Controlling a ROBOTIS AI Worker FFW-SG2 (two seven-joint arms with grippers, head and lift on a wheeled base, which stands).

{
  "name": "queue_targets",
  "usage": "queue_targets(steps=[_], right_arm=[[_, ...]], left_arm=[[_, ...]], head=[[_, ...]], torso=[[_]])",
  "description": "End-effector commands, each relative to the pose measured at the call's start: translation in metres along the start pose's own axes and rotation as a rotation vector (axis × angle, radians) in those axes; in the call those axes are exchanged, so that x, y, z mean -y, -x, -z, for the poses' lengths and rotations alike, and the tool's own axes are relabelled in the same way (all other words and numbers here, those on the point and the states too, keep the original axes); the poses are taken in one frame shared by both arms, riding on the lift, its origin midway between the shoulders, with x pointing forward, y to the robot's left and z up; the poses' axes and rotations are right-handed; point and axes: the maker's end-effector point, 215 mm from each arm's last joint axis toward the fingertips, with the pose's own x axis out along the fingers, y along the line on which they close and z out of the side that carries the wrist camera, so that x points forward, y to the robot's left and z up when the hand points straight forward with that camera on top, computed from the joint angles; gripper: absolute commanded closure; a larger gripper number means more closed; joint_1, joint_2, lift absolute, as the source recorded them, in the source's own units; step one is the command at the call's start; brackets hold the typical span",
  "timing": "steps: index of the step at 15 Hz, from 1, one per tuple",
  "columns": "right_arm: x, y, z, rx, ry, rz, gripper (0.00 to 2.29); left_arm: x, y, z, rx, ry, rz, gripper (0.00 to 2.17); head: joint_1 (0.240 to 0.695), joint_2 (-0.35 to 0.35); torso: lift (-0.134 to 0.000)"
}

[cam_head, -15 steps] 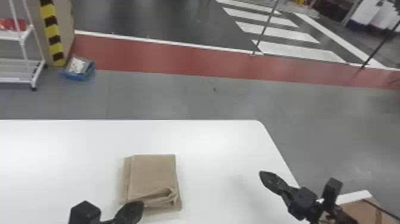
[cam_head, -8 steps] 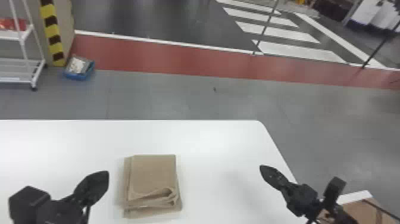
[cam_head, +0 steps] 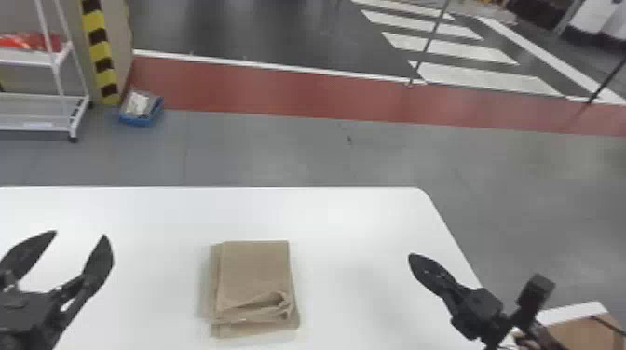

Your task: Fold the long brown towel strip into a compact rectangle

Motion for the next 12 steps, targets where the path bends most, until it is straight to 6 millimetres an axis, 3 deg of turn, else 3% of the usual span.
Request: queue_targets(steps=[1, 2, 5, 7, 9, 10, 12], right_arm=[[-0.011, -0.008, -0.015, 0.019, -0.025, 0.018, 0.23], [-0.011, -0.005, -0.014, 0.017, -0.031, 0.021, 0.02], [-0.014, -0.005, -0.018, 0.030, 0.024, 0.095, 0.03], [-0.032, -0.007, -0.049, 0.117, 0.172, 0.148, 0.05], [-0.062, -0.026, -0.050, 0.127, 0.166, 0.205, 0.07], [-0.068, -0.031, -0.052, 0.154, 0.155, 0.215, 0.07], [-0.068, -0.025, -0.068, 0.266, 0.206, 0.269, 0.06]], left_arm=[[-0.012, 0.009, -0.005, 0.069, 0.039, -0.053, 0.10], [-0.014, 0.008, 0.000, 0.059, 0.028, -0.058, 0.10], [-0.029, 0.018, -0.007, 0.119, 0.030, -0.111, 0.10], [-0.031, 0.025, -0.026, 0.224, 0.046, -0.164, 0.11], [-0.012, 0.027, -0.042, 0.313, 0.043, -0.161, 0.21], [-0.002, 0.023, -0.040, 0.317, 0.038, -0.124, 0.21], [0.014, 0.038, -0.061, 0.446, 0.048, -0.082, 0.21]], head=[[0.695, -0.236], [0.695, -0.219], [0.695, -0.200], [0.695, -0.194], [0.695, -0.178], [0.695, -0.172], [0.695, -0.160]], torso=[[0.000], [0.000], [0.000], [0.000], [0.000], [0.000], [0.000]])
